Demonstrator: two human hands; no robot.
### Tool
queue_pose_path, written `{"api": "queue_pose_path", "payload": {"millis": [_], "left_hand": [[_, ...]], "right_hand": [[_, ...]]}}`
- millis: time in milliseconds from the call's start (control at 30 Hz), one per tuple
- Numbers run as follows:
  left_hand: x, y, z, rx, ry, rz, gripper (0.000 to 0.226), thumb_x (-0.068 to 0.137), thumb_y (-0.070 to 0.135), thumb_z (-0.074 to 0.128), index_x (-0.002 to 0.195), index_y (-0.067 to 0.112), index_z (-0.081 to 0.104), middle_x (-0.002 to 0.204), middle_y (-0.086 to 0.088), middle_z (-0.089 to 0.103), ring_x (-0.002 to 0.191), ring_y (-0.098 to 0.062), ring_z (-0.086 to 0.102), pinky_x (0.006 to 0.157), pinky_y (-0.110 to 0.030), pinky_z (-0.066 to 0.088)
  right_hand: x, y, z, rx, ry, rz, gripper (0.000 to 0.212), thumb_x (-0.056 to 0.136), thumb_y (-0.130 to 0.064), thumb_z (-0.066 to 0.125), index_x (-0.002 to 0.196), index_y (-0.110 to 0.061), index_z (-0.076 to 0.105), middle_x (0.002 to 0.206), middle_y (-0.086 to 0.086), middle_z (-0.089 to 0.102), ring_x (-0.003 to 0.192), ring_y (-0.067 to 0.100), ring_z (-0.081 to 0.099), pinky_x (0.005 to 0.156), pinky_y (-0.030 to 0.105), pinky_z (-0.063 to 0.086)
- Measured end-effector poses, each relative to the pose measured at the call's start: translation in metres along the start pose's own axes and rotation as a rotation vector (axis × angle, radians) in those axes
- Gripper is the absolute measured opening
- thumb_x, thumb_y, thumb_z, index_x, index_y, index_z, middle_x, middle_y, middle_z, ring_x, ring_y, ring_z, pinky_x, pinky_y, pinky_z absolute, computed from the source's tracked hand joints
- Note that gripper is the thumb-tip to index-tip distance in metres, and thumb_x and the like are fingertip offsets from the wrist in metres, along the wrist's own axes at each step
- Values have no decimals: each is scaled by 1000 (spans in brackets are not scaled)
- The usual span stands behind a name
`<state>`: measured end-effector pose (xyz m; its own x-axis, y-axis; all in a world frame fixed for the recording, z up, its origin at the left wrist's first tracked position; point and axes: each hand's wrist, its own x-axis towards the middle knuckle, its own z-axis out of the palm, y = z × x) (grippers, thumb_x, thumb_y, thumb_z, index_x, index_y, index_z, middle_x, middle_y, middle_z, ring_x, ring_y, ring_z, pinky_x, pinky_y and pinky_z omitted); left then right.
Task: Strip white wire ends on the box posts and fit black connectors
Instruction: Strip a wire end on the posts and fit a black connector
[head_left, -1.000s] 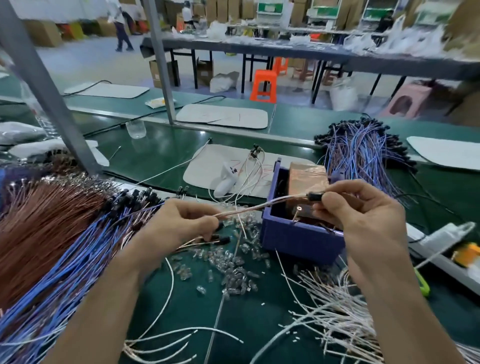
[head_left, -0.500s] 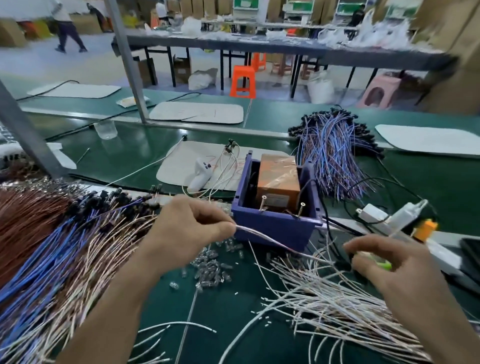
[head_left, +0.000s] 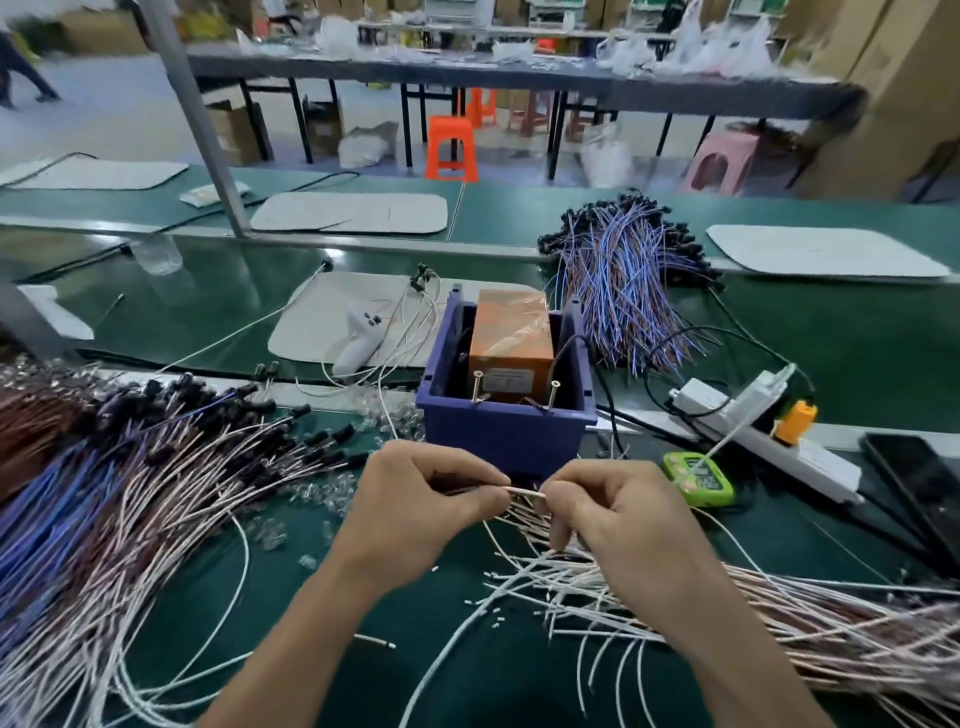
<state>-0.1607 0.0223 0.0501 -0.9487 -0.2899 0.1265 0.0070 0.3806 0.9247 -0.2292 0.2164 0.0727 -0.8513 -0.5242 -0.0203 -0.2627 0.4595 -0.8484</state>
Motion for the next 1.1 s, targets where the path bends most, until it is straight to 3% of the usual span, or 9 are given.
{"api": "queue_pose_path", "payload": {"millis": [100,267,400,533,667,767,867,967,1100], "left_hand": [[-1,-5,-4,17,47,-21,24,75,15,90,76,38,82,63,9,73,52,3,56,52,-11,40],[0,-3,-5,-1,49,3,21,79,15,85,74,34,80,60,13,69,50,5,53,52,-9,40],[2,-1,-9,23,-67,-56,15,87,22,78,73,28,78,53,7,61,45,-2,44,47,-13,34],[3,2,-13,-41,-174,-169,30,98,15,67,70,22,74,50,4,54,44,-11,37,44,-19,29],[4,5,-15,-188,-264,-228,41,105,17,55,67,21,71,49,2,49,43,-7,32,43,-14,26],[4,3,-12,-235,-251,-211,37,106,19,55,77,21,77,52,-1,55,44,-6,39,46,-12,31],[3,0,-9,-234,-159,-154,16,93,13,72,92,27,82,66,2,68,52,-5,54,52,-11,40],[0,-3,-4,-112,-46,-65,21,76,24,81,91,39,82,81,7,78,70,-17,71,62,-28,55],[-2,-4,3,-19,42,24,22,79,22,86,84,43,81,76,14,77,66,-6,70,60,-15,52]], "right_hand": [[2,0,4,102,79,36,22,92,-17,68,75,-30,75,62,-3,71,49,0,53,50,13,39],[-2,-5,8,47,-7,1,19,84,-15,77,80,-33,74,70,-10,72,61,1,63,58,14,46],[-5,-5,14,-92,228,-140,27,81,-11,80,85,-36,71,77,-22,72,72,-2,69,67,10,50],[-6,-5,14,-209,269,-298,23,87,-15,78,92,-35,69,76,-19,70,68,5,67,63,20,50],[-4,-7,9,-353,269,-368,11,94,-22,72,93,-32,68,69,-14,65,62,11,59,60,30,49],[-1,-7,5,-407,238,-308,7,97,-26,66,92,-31,66,64,-6,63,58,15,55,60,38,49],[4,-2,1,-303,161,-193,17,98,-21,62,85,-32,65,63,-5,62,60,13,55,57,30,44],[7,2,0,-174,67,-96,28,97,-13,61,78,-32,66,62,-1,65,49,5,48,49,19,37],[8,6,-2,-112,-17,-39,28,96,-14,62,79,-35,67,58,0,63,49,3,46,49,19,36]]}}
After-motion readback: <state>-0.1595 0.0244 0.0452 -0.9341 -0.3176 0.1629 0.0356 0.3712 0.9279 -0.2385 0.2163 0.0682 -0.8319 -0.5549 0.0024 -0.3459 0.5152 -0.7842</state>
